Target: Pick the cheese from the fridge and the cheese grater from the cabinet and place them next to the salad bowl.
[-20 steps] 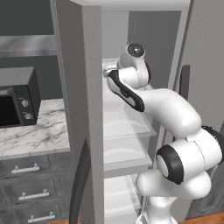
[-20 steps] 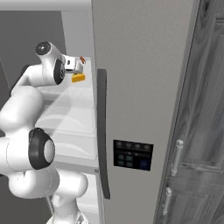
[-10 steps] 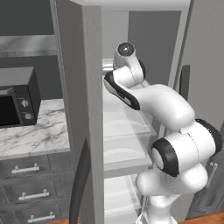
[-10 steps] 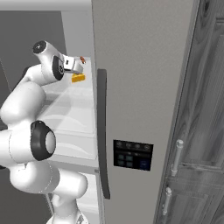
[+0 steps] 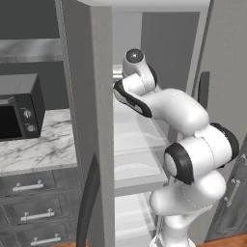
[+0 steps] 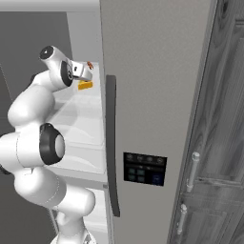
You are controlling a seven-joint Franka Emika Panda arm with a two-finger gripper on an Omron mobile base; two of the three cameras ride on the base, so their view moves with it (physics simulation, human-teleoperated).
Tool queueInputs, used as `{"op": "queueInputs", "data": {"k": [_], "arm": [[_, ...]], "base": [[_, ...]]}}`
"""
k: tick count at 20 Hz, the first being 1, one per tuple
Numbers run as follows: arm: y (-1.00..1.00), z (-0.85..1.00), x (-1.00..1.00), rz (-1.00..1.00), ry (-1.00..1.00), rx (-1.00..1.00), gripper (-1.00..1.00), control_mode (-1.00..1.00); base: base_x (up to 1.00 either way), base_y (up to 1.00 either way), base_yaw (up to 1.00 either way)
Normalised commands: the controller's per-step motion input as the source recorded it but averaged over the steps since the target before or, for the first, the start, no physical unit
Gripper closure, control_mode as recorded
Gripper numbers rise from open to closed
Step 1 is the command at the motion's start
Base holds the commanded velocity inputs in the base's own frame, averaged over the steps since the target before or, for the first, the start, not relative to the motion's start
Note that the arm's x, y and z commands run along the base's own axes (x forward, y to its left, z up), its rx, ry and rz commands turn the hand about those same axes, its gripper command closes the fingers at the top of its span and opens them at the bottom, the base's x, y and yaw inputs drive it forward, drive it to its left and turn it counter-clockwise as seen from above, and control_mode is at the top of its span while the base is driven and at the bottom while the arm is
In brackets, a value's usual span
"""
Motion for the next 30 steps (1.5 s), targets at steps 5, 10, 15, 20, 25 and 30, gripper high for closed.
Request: {"op": "queueInputs", "data": {"k": [5, 10, 15, 20, 25, 30], "arm": [[-0.03, -0.12, 0.23, -0.01, 0.00, 0.00, -1.00, -1.00], [-0.02, -0.16, 0.17, -0.02, 0.00, 0.02, -1.00, -1.00], [-0.02, -0.20, 0.08, -0.02, 0.00, 0.01, -1.00, -1.00], [-0.05, -0.13, 0.05, -0.02, 0.02, 0.02, -1.00, -1.00], [-0.01, -0.20, 0.00, -0.04, 0.07, 0.05, -1.00, -1.00], [-0.01, -0.19, 0.07, -0.04, 0.04, 0.03, -1.00, -1.00]], "base": [[0.00, 0.00, 0.00], [0.00, 0.00, 0.00], [0.00, 0.00, 0.00], [0.00, 0.00, 0.00], [0.00, 0.00, 0.00], [0.00, 0.00, 0.00]]}}
